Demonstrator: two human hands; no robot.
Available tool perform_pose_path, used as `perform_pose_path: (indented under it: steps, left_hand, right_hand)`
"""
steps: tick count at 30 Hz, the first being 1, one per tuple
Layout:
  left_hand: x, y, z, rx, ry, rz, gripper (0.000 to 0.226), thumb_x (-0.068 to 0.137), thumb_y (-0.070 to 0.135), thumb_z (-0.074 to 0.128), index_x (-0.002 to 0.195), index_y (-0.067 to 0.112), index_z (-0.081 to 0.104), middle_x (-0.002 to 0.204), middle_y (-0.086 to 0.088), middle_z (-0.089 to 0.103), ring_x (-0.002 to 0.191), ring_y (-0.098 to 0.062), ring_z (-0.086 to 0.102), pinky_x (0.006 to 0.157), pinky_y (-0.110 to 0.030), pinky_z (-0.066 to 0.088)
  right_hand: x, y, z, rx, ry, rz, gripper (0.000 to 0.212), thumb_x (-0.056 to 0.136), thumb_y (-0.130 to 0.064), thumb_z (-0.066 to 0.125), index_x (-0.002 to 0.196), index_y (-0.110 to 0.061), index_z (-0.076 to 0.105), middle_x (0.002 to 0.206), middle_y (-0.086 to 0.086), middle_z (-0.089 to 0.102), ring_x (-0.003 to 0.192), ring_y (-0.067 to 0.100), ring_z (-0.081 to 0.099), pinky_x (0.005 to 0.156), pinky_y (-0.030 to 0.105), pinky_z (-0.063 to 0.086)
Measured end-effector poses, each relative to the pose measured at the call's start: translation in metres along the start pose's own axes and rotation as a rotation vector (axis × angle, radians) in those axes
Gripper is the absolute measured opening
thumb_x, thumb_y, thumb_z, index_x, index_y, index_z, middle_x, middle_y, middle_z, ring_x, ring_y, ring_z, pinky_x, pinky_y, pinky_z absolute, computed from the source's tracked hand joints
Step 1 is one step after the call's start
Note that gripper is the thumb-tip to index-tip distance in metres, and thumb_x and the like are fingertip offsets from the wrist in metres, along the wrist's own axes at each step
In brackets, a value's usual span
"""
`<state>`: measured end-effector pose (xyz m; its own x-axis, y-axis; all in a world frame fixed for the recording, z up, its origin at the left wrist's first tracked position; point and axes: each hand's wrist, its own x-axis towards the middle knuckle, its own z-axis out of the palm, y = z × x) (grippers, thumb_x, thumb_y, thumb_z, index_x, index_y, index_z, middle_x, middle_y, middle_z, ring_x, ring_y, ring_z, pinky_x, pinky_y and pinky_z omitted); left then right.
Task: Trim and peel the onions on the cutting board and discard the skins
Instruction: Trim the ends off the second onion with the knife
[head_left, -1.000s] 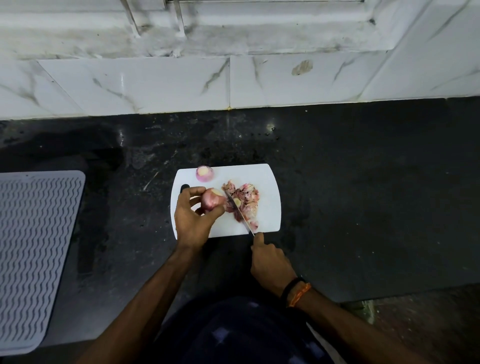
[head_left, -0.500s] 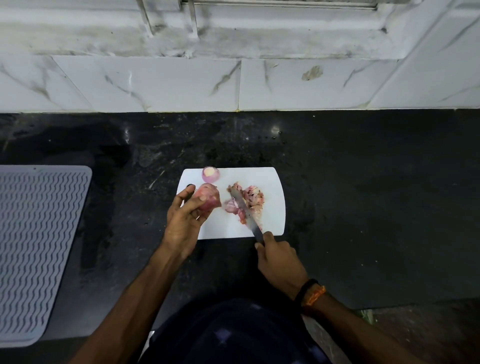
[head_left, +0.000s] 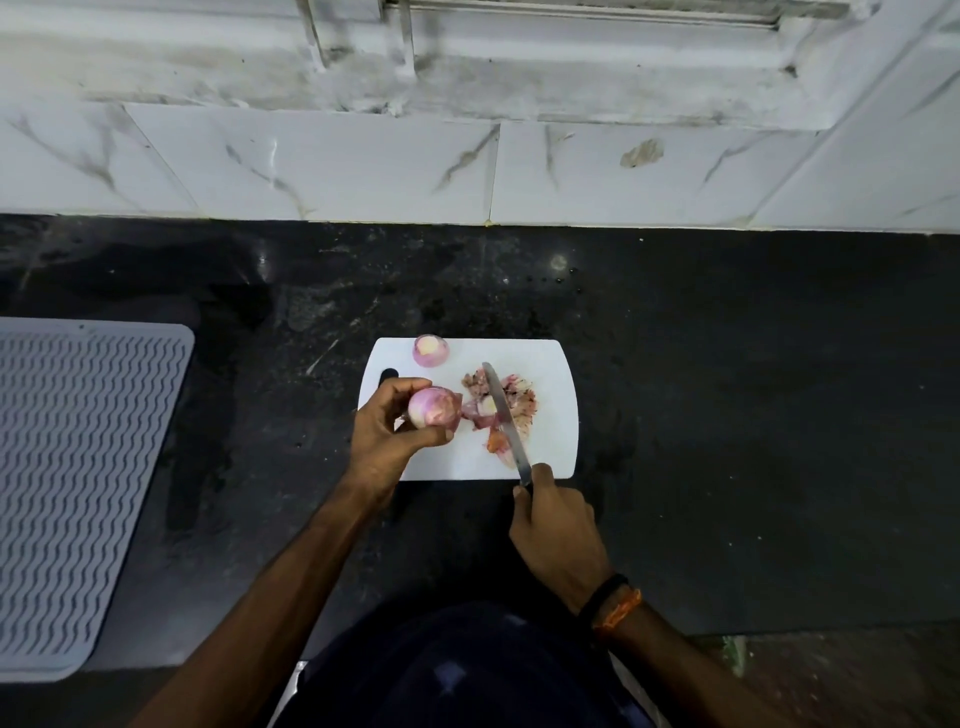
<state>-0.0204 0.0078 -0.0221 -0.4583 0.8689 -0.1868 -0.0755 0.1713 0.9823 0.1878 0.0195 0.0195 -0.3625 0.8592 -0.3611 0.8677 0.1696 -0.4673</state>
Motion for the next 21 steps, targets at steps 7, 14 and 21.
perform_pose_path:
  steps: [7,14,21]
  left_hand:
    - [0.007,-0.004,-0.004,0.286,-0.142,0.069,0.061,0.055,0.009,0.085,0.113,0.021,0.068,0.116,0.006,0.068,0.111,-0.017,0.062,0.092,-0.037,0.051]
    - [0.014,-0.006,-0.004,0.394,-0.204,0.111,0.061,0.060,-0.002,0.075,0.117,0.019,0.066,0.118,0.008,0.068,0.116,-0.011,0.060,0.098,-0.028,0.050]
    - [0.018,-0.009,-0.002,0.436,-0.167,0.082,0.067,0.061,0.023,0.081,0.126,0.020,0.063,0.126,0.006,0.063,0.118,-0.011,0.058,0.101,-0.038,0.052]
  right_hand:
    - [0.009,-0.003,-0.010,0.048,0.052,-0.076,0.019,0.104,-0.031,0.039,0.108,-0.016,0.050,0.086,-0.002,0.063,0.074,0.014,0.060,0.067,0.030,0.047]
    - [0.017,-0.013,-0.006,0.101,0.018,-0.104,0.029,0.105,-0.032,0.037,0.119,-0.012,0.051,0.092,0.003,0.067,0.080,0.018,0.064,0.068,0.029,0.047]
    - [0.021,-0.025,0.000,0.100,0.029,-0.112,0.032,0.105,-0.032,0.037,0.124,-0.011,0.050,0.100,0.007,0.068,0.088,0.021,0.065,0.076,0.031,0.050]
